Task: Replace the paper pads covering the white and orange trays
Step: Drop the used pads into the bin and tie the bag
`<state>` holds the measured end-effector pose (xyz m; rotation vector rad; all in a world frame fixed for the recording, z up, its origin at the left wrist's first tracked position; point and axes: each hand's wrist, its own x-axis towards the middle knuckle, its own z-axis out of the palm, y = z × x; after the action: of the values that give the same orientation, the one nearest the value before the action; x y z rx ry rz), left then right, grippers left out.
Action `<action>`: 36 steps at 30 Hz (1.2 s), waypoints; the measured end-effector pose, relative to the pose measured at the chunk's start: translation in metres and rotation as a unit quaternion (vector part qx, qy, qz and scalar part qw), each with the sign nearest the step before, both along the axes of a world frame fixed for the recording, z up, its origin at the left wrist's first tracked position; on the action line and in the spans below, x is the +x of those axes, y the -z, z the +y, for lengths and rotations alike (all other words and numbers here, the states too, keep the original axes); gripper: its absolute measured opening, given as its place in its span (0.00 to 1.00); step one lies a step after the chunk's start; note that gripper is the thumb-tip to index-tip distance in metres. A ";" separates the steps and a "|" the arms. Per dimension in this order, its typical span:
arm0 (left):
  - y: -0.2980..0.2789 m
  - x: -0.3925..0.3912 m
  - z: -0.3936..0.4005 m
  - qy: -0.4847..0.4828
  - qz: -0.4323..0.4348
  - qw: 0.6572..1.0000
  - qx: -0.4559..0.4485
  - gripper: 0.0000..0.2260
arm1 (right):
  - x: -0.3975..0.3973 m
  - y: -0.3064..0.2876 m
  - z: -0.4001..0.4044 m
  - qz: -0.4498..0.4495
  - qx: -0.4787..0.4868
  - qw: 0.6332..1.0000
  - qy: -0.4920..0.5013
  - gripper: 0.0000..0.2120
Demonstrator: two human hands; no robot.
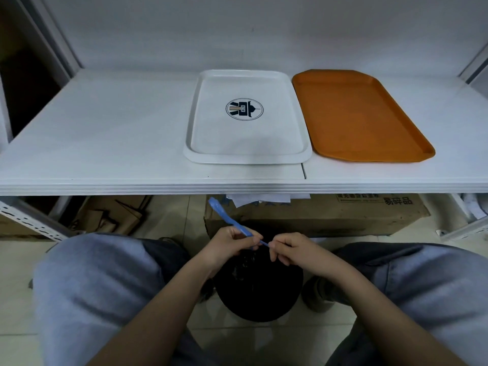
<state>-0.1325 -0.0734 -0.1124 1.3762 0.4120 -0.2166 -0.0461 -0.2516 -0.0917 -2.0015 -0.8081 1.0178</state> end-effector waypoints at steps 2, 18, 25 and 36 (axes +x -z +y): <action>0.000 -0.001 -0.001 0.012 -0.007 1.000 0.008 0.03 | 0.003 -0.003 -0.002 0.039 -0.015 0.999 -0.035 0.15; 0.003 0.003 0.001 0.022 -0.097 0.990 0.095 0.06 | 0.007 0.029 0.023 0.076 0.077 0.992 0.064 0.12; 0.014 0.009 -0.006 0.000 -0.120 0.977 0.179 0.09 | 0.003 0.036 0.031 0.007 0.056 0.993 0.104 0.04; 0.029 -0.001 -0.005 -0.045 -0.192 0.861 0.469 0.04 | -0.015 0.038 0.034 -0.067 0.058 0.986 0.138 0.07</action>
<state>-0.1339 -0.0786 -0.1419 2.2959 0.2380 0.4013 -0.0609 -0.2181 -0.1296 -2.0280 -0.6207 0.6694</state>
